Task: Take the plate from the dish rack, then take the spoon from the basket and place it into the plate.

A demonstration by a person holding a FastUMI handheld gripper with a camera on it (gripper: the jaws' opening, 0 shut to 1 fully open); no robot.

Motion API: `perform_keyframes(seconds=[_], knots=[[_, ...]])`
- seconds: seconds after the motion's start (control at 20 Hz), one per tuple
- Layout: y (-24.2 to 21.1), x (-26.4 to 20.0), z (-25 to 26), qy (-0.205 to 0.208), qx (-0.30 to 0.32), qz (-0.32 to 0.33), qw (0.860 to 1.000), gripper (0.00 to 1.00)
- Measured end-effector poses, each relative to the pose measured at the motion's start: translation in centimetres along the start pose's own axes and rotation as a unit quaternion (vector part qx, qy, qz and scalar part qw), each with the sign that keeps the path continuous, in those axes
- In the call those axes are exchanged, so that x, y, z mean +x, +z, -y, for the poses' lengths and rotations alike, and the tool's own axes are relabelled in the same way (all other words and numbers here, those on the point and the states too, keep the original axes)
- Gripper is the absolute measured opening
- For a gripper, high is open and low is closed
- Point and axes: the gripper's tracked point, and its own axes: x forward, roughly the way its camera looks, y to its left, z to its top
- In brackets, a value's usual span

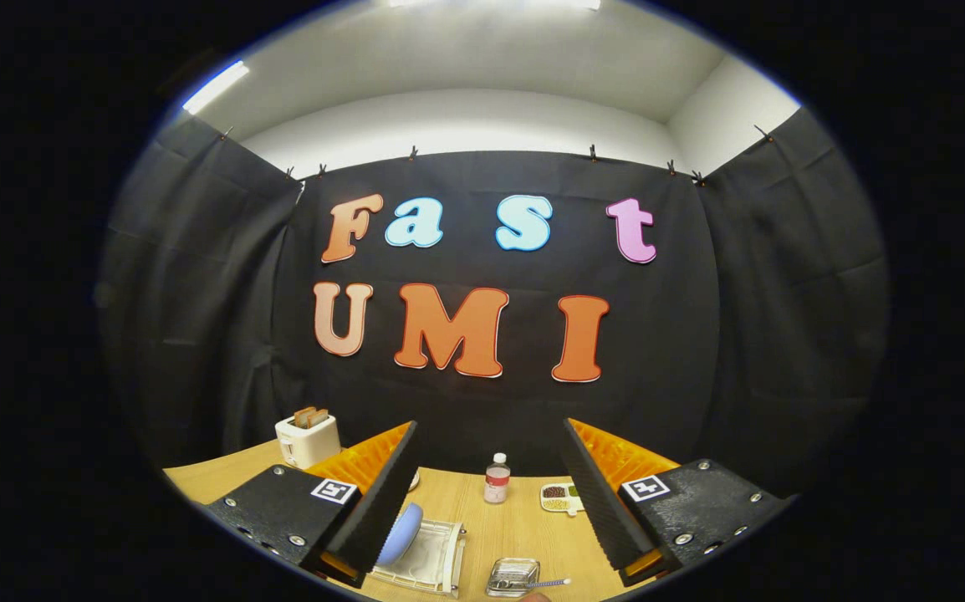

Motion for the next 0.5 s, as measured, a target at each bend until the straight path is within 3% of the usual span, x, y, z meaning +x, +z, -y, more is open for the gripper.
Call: perform_keyframes(seconds=[0.5], knots=[[-3.2,1.4,-2.9,0.046,0.018,-0.066,0.997,0.99]])
